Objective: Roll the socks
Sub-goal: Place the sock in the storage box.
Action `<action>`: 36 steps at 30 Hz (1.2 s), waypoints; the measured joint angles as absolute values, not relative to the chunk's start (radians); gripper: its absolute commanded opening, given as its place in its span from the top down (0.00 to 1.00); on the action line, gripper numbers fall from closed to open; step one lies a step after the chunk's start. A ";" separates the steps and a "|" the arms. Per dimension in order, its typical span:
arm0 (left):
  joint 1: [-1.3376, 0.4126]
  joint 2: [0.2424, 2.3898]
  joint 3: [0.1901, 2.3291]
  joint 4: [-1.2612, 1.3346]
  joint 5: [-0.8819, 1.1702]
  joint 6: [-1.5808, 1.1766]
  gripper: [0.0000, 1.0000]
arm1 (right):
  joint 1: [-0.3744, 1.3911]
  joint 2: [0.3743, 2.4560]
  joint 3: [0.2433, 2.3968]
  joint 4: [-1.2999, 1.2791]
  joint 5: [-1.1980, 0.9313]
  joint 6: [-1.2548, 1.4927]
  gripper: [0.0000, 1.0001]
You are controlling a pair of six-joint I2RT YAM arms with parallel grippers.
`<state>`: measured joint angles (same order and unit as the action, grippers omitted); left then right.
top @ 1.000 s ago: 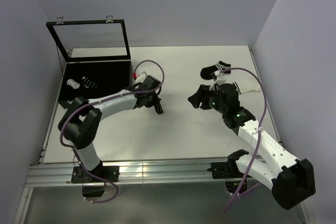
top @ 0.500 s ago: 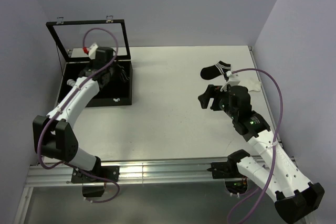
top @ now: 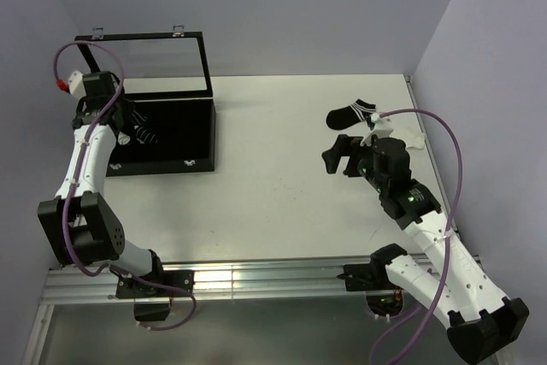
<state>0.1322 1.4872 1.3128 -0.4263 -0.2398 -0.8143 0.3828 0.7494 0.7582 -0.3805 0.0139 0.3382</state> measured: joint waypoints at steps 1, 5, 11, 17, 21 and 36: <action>0.157 1.487 1.312 -0.420 -0.235 -0.808 1.00 | 0.383 0.754 0.760 -0.374 0.012 0.338 0.00; 0.238 1.487 1.279 -0.395 -0.222 -0.794 1.00 | 0.382 0.767 0.765 -0.350 0.007 0.338 0.00; 0.315 1.487 1.151 -0.354 -0.227 -0.765 1.00 | 0.382 0.788 0.767 -0.319 0.007 0.330 0.00; 0.365 1.488 1.081 -0.318 -0.257 -0.739 1.00 | 0.382 0.794 0.767 -0.302 0.007 0.319 0.00; 0.379 1.514 1.081 -0.276 -0.276 -0.737 1.00 | 0.382 0.793 0.767 -0.302 0.008 0.315 0.00; 0.379 1.648 1.070 -0.179 -0.316 -0.737 1.00 | 0.382 0.813 0.767 -0.300 0.015 0.287 0.00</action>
